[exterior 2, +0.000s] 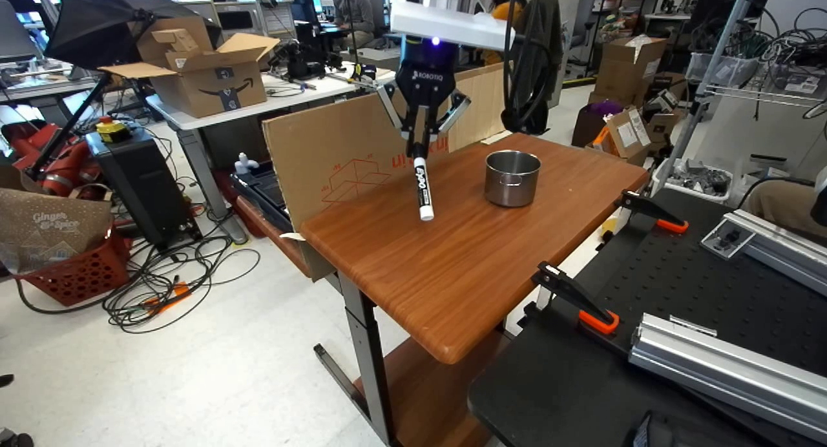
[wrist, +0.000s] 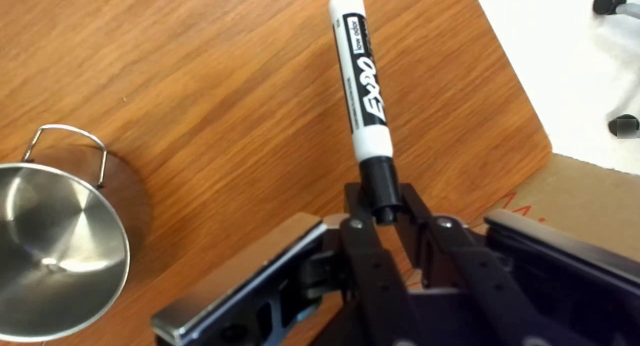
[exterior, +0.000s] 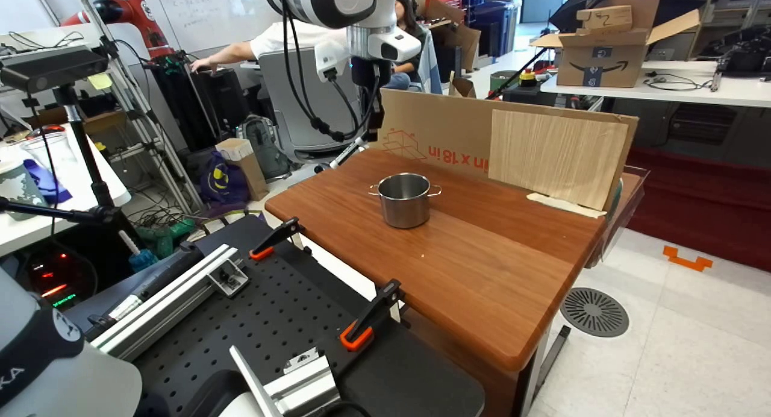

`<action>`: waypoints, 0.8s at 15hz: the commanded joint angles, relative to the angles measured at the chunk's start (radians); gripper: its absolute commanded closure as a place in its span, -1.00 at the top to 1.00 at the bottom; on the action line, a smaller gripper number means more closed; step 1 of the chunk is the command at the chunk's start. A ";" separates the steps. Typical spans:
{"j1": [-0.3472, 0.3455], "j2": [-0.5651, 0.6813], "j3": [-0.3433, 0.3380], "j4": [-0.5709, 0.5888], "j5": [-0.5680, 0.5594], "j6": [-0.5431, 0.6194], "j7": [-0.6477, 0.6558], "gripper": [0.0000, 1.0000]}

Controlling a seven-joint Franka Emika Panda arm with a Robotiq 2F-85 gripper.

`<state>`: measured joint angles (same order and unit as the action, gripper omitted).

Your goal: Remove the marker from the pot and put it on the table

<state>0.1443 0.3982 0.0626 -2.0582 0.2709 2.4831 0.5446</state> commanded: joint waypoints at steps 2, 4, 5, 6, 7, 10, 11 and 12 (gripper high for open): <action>0.022 0.082 -0.013 0.059 0.009 0.003 0.063 -0.90; 0.040 0.118 -0.029 0.079 -0.014 0.012 0.105 -0.90; 0.050 0.134 -0.040 0.087 -0.028 0.016 0.126 -0.90; 0.057 0.148 -0.047 0.096 -0.035 0.020 0.142 -0.90; 0.066 0.162 -0.056 0.105 -0.043 0.023 0.161 -0.90; 0.097 0.199 -0.089 0.133 -0.082 0.031 0.217 -0.90; 0.109 0.212 -0.102 0.143 -0.105 0.029 0.240 -0.90; 0.121 0.221 -0.113 0.149 -0.127 0.028 0.261 -0.90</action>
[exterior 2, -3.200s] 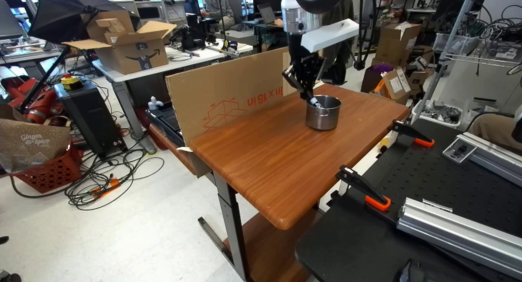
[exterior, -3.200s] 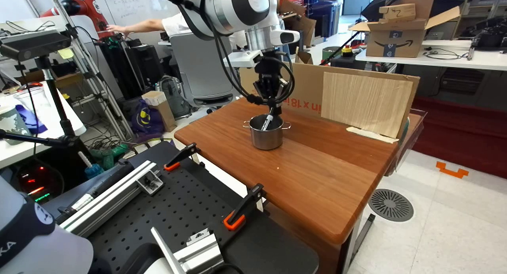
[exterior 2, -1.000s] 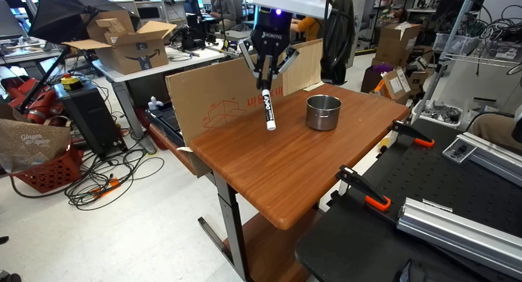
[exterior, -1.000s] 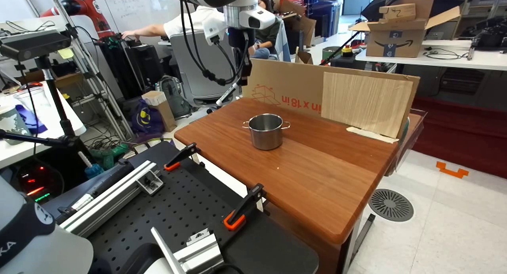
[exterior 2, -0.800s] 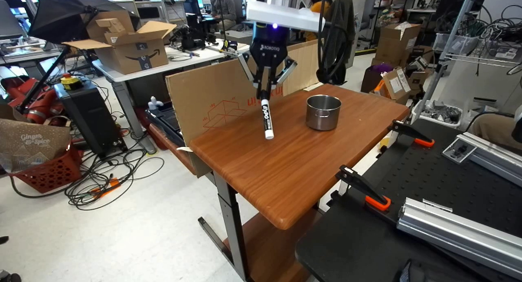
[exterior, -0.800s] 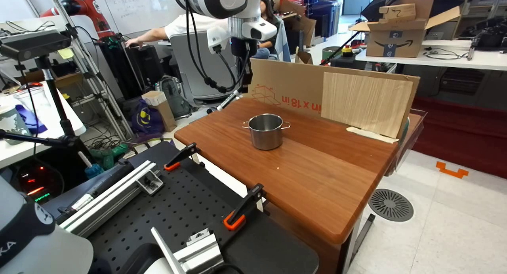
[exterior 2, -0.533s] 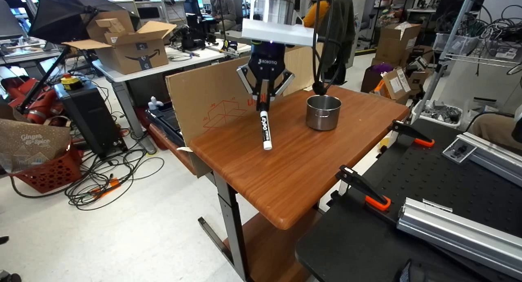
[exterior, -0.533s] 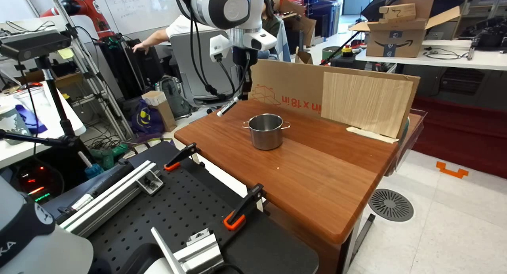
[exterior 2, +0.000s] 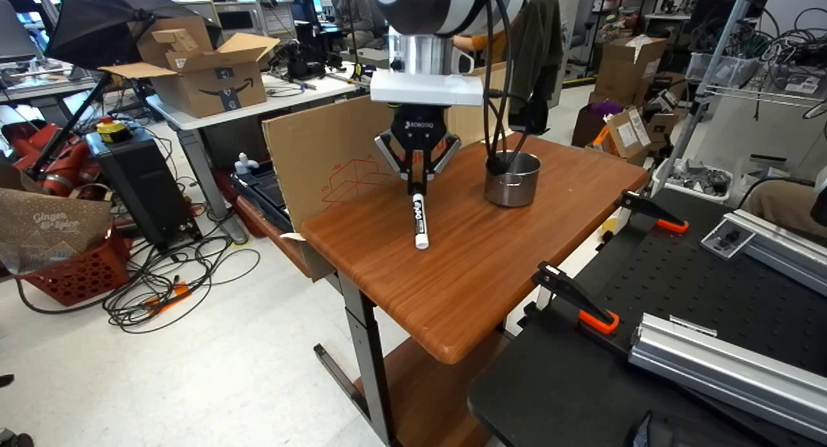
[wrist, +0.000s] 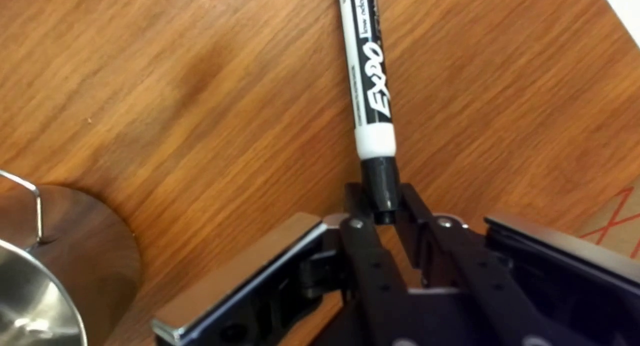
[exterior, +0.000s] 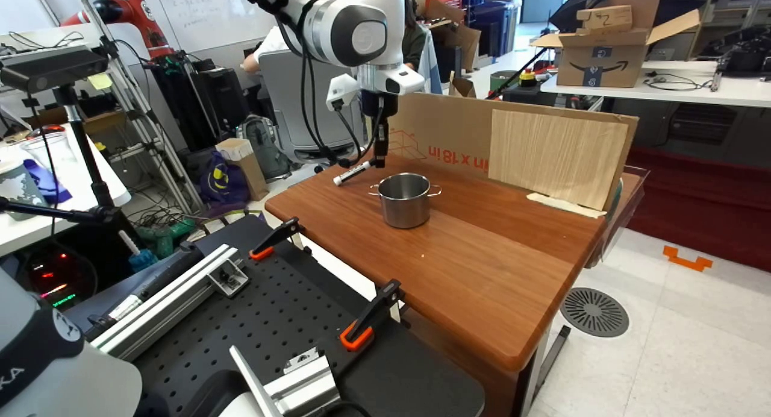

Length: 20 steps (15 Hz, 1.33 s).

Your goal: Remove the marker from the pot and put it on the table

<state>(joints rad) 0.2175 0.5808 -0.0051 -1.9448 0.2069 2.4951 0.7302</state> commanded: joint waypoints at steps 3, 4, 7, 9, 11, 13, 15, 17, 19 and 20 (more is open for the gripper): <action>0.076 0.074 -0.071 0.061 -0.134 -0.002 0.132 -0.90; 0.083 0.083 -0.077 0.068 -0.152 -0.003 0.145 -0.90; 0.092 0.106 -0.082 0.085 -0.186 -0.016 0.173 -0.90; 0.094 0.105 -0.082 0.091 -0.195 -0.025 0.178 -0.09; 0.092 0.103 -0.080 0.093 -0.199 -0.027 0.175 0.18; 0.089 0.101 -0.080 0.095 -0.202 -0.029 0.174 0.47; 0.085 0.097 -0.078 0.095 -0.200 -0.029 0.171 0.77; 0.084 0.096 -0.079 0.098 -0.200 -0.032 0.169 1.00; 0.084 0.080 -0.077 0.087 -0.203 -0.043 0.158 1.00; 0.085 0.074 -0.077 0.082 -0.207 -0.045 0.156 1.00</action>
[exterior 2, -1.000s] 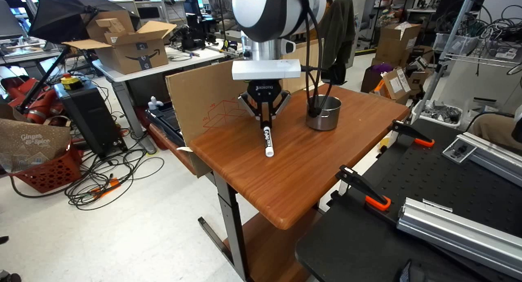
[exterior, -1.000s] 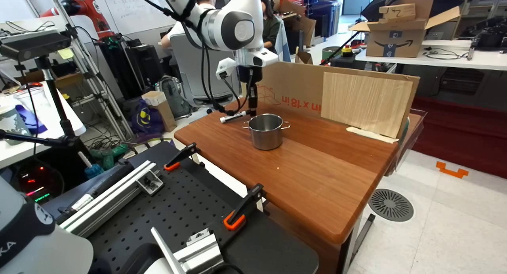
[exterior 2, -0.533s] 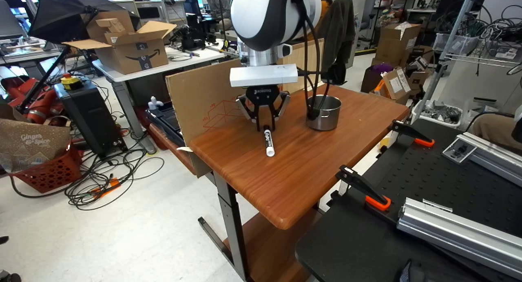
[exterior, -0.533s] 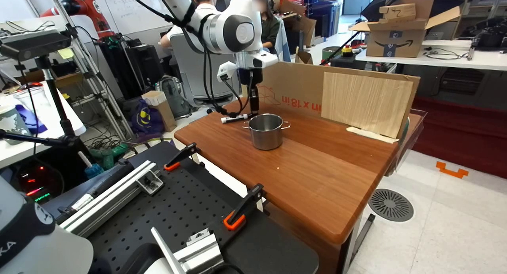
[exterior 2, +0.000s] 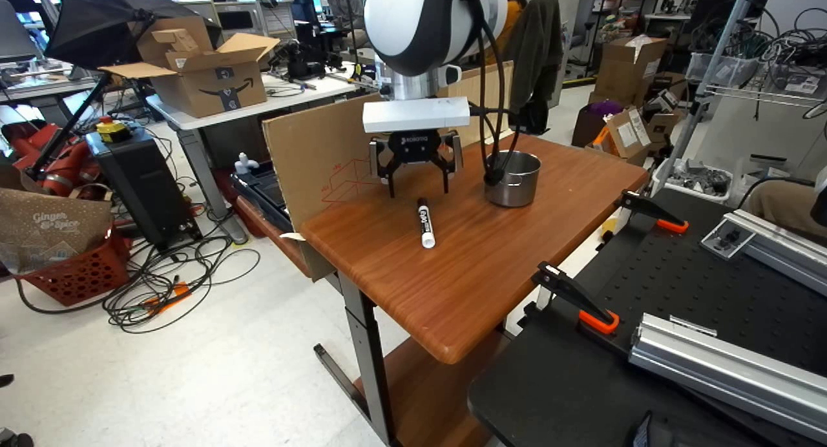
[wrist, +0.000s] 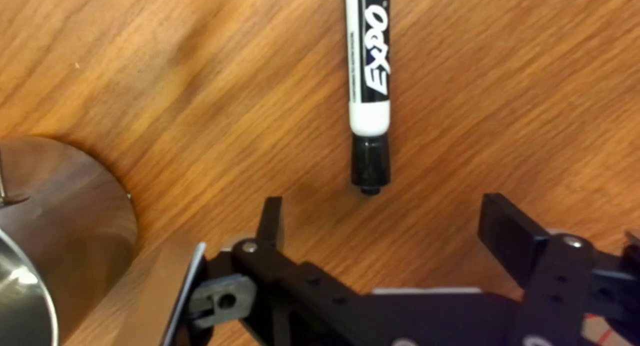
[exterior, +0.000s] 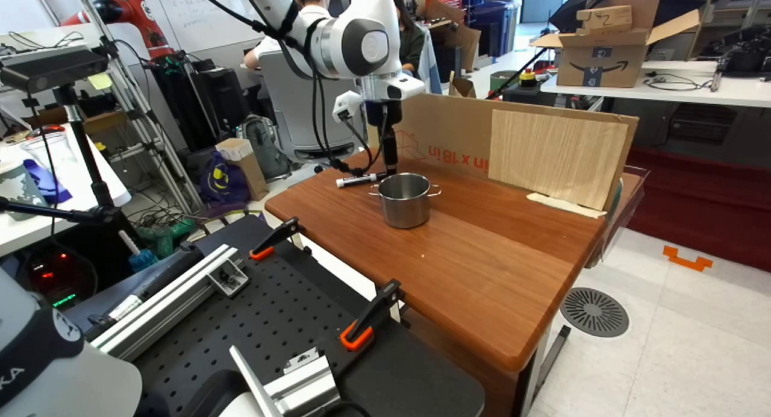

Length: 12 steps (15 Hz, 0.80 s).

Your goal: Remove the marker from the pot and put it on the table

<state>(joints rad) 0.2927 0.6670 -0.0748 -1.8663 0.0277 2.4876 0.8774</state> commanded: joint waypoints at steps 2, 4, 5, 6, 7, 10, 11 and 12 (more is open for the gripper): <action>0.014 -0.034 -0.007 -0.014 -0.038 -0.050 0.003 1.00; 0.023 -0.078 -0.005 -0.049 -0.060 -0.052 -0.005 1.00; 0.029 -0.106 -0.003 -0.073 -0.075 -0.043 -0.010 1.00; 0.030 -0.128 0.002 -0.089 -0.085 -0.037 -0.015 1.00; 0.031 -0.155 0.006 -0.107 -0.099 -0.044 -0.028 1.00; 0.020 -0.137 0.020 -0.083 -0.086 -0.038 -0.011 1.00; 0.019 -0.144 0.020 -0.092 -0.088 -0.038 -0.013 1.00; 0.018 -0.144 0.019 -0.096 -0.088 -0.038 -0.016 1.00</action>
